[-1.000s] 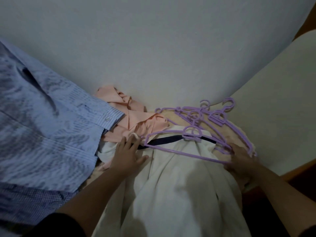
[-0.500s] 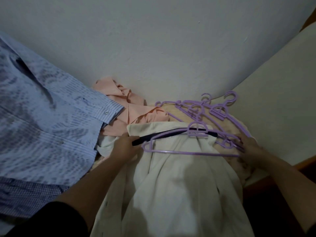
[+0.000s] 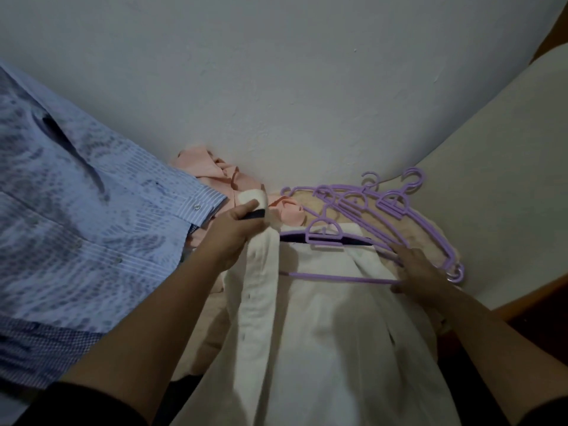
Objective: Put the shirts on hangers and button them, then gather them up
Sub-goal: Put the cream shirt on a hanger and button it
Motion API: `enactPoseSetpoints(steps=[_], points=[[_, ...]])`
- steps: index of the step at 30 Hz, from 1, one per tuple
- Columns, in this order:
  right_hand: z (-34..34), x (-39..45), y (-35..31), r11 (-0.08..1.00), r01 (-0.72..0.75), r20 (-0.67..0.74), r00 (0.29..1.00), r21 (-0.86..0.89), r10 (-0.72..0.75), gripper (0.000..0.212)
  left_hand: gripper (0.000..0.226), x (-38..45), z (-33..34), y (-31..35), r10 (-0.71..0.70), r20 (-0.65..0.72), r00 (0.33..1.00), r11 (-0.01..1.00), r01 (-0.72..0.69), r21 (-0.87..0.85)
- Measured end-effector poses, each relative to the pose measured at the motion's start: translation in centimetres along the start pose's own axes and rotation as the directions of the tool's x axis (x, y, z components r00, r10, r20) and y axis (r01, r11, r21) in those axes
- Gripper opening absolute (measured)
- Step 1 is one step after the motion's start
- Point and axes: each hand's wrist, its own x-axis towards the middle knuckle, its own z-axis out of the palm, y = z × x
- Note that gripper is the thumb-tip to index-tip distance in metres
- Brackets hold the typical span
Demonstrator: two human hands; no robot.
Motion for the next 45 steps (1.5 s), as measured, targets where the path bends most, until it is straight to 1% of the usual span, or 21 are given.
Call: enactPoseSetpoints(steps=[1,3,6,10,12,14,17,19,21,23,25,27,29,31,33,34,37,39,42,44,45], points=[[0.2,0.0,-0.3,0.999,0.016,-0.016,1.000,0.028,-0.016,0.102,0.045,-0.1,0.2,0.5,-0.030,0.025,0.999,0.989,0.034,-0.147],[0.9,0.0,-1.1,0.996,0.058,-0.048,0.997,0.069,-0.054,0.100,0.042,-0.4,0.4,0.7,-0.061,0.077,0.995,0.960,0.079,-0.268],[2.3,-0.5,-2.9,0.988,0.053,-0.072,0.996,0.144,-0.043,0.095,0.044,-0.8,-0.2,-1.6,-0.137,0.078,0.987,0.964,0.152,-0.218],[4.4,-1.0,-5.5,0.986,0.088,-0.126,0.990,0.143,-0.070,0.089,0.064,-1.5,-3.0,-6.7,-0.260,-0.069,0.963,0.960,0.250,-0.122],[5.2,-0.8,-6.9,0.970,0.131,-0.182,0.979,0.205,-0.094,0.086,0.066,-1.4,-3.5,-7.5,-0.224,-0.105,0.969,0.967,0.207,-0.148],[5.6,-0.1,-8.5,0.930,0.180,-0.237,0.966,0.320,-0.106,0.086,0.066,-0.4,-3.9,-6.7,-0.112,-0.147,0.983,0.983,0.089,-0.158],[5.8,1.4,-10.9,0.897,0.226,-0.286,0.951,0.381,-0.118,0.089,0.068,1.4,-5.1,-4.4,0.020,-0.178,0.984,0.992,-0.042,-0.121],[6.2,2.2,-12.2,0.895,0.223,-0.272,0.955,0.386,-0.120,0.090,0.066,1.9,-5.9,-3.9,0.038,-0.171,0.985,0.997,-0.050,-0.066],[7.3,2.5,-13.0,0.907,0.217,-0.224,0.964,0.362,-0.141,0.090,0.064,1.9,-6.7,-4.5,0.008,-0.189,0.982,0.999,-0.001,0.038],[8.8,2.1,-13.4,0.920,0.193,-0.137,0.978,0.341,-0.155,0.090,0.063,1.6,-7.6,-5.7,0.009,-0.210,0.978,0.973,0.040,0.228],[10.1,1.4,-13.7,0.934,0.182,-0.095,0.983,0.306,-0.160,0.089,0.061,1.5,-8.3,-6.8,0.077,-0.249,0.966,0.916,0.030,0.400],[10.5,0.8,-13.9,0.971,0.164,-0.124,0.982,0.174,-0.143,0.087,0.064,1.5,-8.4,-7.4,0.165,-0.297,0.941,0.877,-0.003,0.480],[10.0,0.7,-14.0,0.990,0.139,-0.153,0.979,0.030,-0.133,0.086,0.072,1.7,-8.3,-7.5,0.318,-0.327,0.890,0.772,-0.043,0.635],[9.5,1.0,-13.9,0.990,0.142,-0.148,0.979,-0.019,-0.143,0.089,0.080,2.1,-8.4,-7.2,0.522,-0.291,0.802,0.627,-0.130,0.768],[8.9,1.6,-13.6,0.984,0.174,-0.112,0.979,0.041,-0.169,0.092,0.088,2.6,-8.5,-6.4,0.645,-0.162,0.746,0.462,-0.212,0.861],[8.7,1.9,-13.3,0.977,0.187,-0.072,0.981,0.103,-0.180,0.093,0.092,2.9,-8.5,-5.9,0.654,-0.060,0.754,0.354,-0.235,0.906],[7.9,3.4,-12.5,0.950,0.186,0.095,0.972,0.250,-0.215,0.094,0.110,4.1,-8.8,-4.5,0.485,0.250,0.838,0.024,-0.299,0.954],[7.6,4.3,-12.4,0.943,0.180,0.180,0.955,0.280,-0.235,0.093,0.119,5.3,-9.5,-4.0,0.301,0.329,0.895,-0.113,-0.309,0.944],[7.0,5.0,-12.7,0.923,0.160,0.285,0.920,0.351,-0.268,0.088,0.125,6.5,-10.6,-4.1,0.162,0.339,0.927,-0.220,-0.301,0.928],[6.6,5.5,-13.1,0.890,0.135,0.335,0.893,0.436,-0.299,0.075,0.123,6.8,-11.1,-4.4,0.164,0.354,0.921,-0.227,-0.314,0.922],[6.5,5.7,-13.3,0.868,0.112,0.350,0.884,0.483,-0.310,0.062,0.122,7.0,-11.3,-4.6,0.178,0.366,0.914,-0.218,-0.326,0.920]])
